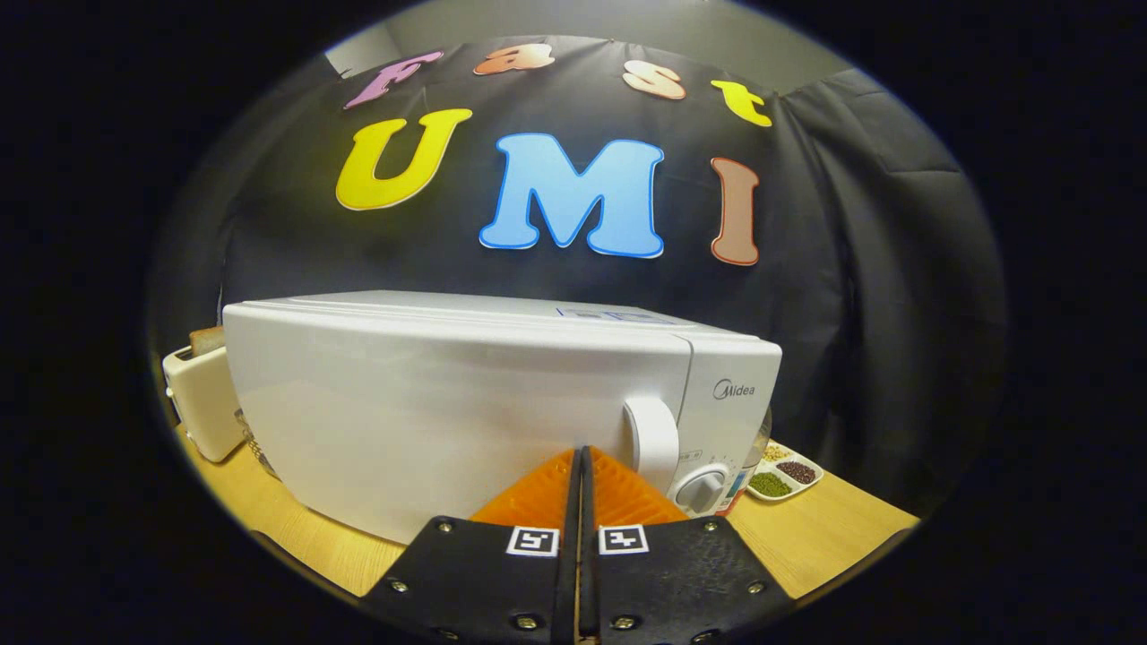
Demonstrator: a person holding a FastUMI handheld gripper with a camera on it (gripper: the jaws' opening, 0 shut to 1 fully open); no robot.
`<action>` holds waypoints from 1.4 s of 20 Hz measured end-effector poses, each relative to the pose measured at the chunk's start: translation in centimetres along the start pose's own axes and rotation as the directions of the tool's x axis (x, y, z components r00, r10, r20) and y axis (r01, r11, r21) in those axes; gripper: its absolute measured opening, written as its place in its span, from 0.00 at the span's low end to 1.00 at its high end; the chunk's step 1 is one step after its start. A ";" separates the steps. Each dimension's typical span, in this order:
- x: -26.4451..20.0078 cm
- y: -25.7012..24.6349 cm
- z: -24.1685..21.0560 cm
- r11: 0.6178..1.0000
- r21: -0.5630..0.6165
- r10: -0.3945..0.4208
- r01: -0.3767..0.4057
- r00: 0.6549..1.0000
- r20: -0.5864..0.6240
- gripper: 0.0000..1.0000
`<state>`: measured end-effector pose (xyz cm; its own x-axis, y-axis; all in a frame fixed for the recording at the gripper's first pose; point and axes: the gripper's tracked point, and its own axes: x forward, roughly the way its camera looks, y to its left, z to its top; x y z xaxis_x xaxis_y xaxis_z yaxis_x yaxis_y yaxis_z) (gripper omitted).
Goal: Open the microwave, put the food inside, and close the microwave door.
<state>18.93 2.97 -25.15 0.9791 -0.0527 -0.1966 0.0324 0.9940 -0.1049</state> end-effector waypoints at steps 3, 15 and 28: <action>-2.0 -0.3 0.6 0.999 0.028 0.029 -0.028 0.999 -0.017 0.01; -18.4 -0.1 12.9 0.975 0.095 0.191 -0.199 0.978 0.084 0.06; -27.9 0.1 23.3 0.977 0.075 0.165 -0.198 0.935 0.315 0.98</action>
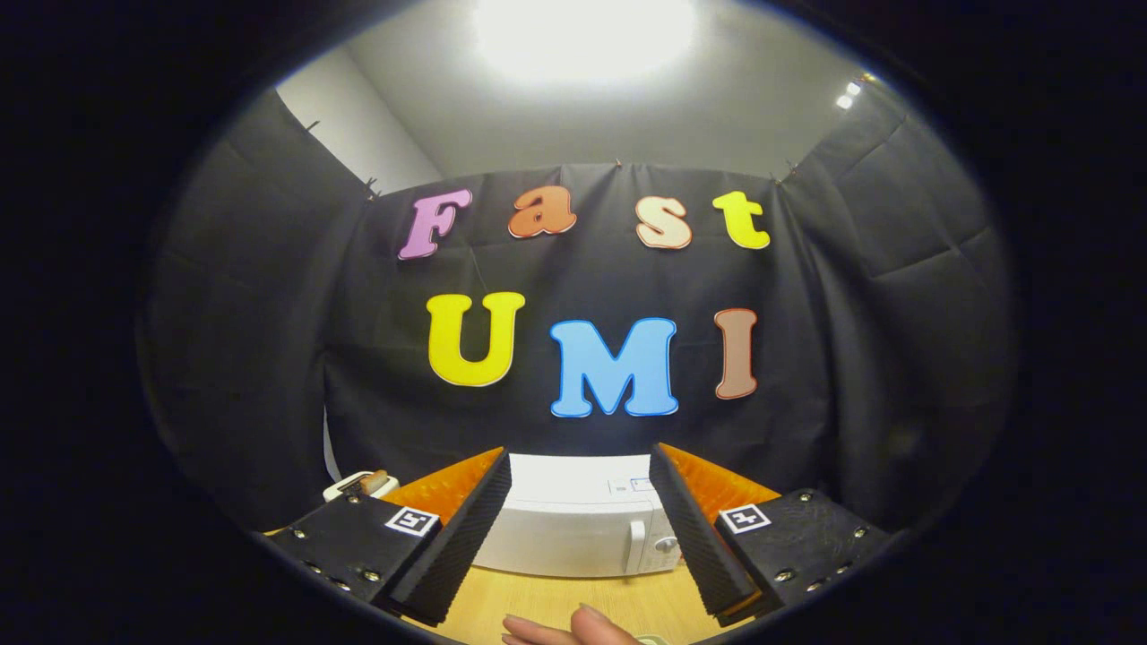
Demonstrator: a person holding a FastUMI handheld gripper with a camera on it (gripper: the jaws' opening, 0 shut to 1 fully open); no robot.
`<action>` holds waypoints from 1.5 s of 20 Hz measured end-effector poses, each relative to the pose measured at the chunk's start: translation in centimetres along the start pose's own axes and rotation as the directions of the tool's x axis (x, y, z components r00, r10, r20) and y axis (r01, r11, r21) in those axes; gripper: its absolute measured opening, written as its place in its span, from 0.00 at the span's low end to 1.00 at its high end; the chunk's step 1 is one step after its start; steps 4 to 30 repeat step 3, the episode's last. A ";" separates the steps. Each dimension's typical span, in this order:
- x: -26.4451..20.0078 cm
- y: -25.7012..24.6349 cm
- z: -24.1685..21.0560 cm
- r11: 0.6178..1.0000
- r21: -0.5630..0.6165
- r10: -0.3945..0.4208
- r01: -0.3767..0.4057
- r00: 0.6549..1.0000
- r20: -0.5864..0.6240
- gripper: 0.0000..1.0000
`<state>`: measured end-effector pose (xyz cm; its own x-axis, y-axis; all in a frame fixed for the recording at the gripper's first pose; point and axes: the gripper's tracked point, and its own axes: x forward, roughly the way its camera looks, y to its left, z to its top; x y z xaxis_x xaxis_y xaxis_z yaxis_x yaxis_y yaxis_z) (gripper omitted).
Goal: Open the microwave, put the food inside, and close the microwave door.
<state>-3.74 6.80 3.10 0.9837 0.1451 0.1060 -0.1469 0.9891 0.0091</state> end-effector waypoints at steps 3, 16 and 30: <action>-0.6 0.6 0.9 1.000 0.000 0.009 -0.009 1.000 0.027 0.98; -0.6 0.6 0.9 1.000 0.000 0.009 -0.009 1.000 0.027 0.98; -0.6 0.6 0.9 1.000 0.000 0.009 -0.009 1.000 0.027 0.98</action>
